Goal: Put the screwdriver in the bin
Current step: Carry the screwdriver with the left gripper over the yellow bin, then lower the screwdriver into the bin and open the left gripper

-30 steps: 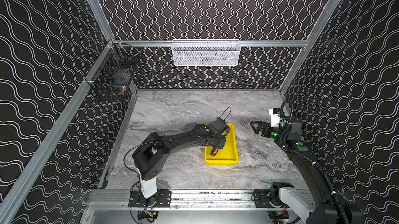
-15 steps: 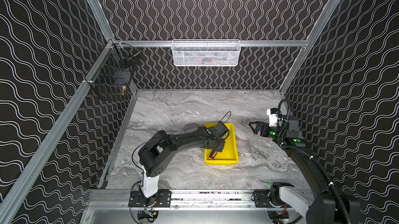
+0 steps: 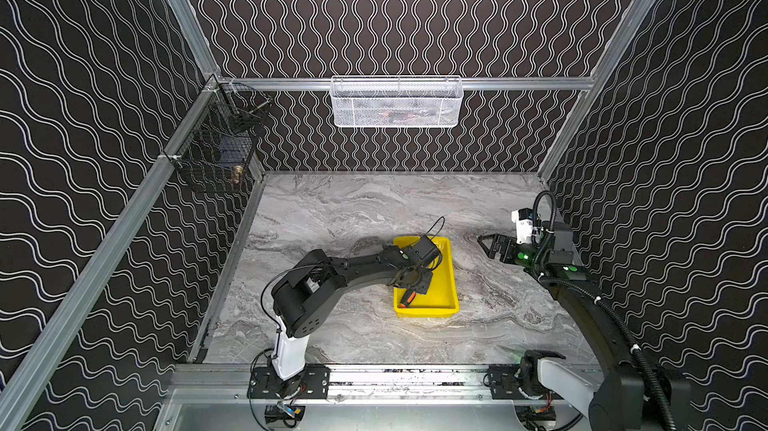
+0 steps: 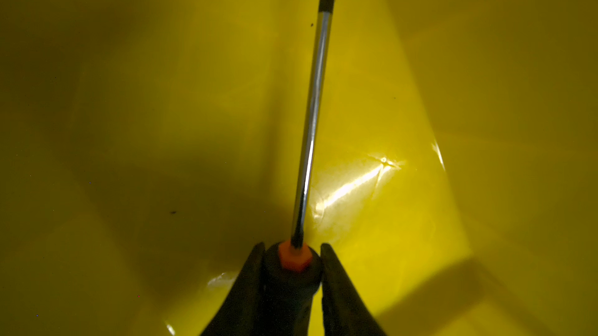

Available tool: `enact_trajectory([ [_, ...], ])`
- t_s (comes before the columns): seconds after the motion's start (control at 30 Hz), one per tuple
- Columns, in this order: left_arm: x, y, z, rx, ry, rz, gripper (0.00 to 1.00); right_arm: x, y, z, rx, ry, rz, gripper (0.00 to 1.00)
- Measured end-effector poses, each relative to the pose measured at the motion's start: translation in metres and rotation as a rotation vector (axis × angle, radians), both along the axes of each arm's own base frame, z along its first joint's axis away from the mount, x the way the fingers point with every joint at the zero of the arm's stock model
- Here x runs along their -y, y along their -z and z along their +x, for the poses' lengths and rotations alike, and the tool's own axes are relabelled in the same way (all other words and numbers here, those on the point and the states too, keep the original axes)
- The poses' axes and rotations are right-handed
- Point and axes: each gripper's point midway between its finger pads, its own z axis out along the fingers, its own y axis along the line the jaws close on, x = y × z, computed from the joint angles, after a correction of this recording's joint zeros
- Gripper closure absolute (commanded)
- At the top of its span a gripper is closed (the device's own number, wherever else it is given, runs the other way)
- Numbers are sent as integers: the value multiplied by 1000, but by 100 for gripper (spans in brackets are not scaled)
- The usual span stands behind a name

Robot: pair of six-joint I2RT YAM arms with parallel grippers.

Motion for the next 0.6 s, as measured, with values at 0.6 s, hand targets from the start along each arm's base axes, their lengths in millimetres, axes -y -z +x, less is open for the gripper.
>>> enact_trajectory([
  [0.6,17,-13,9,23,28,-37,35,6,-8,-7,33,36,-28,1],
])
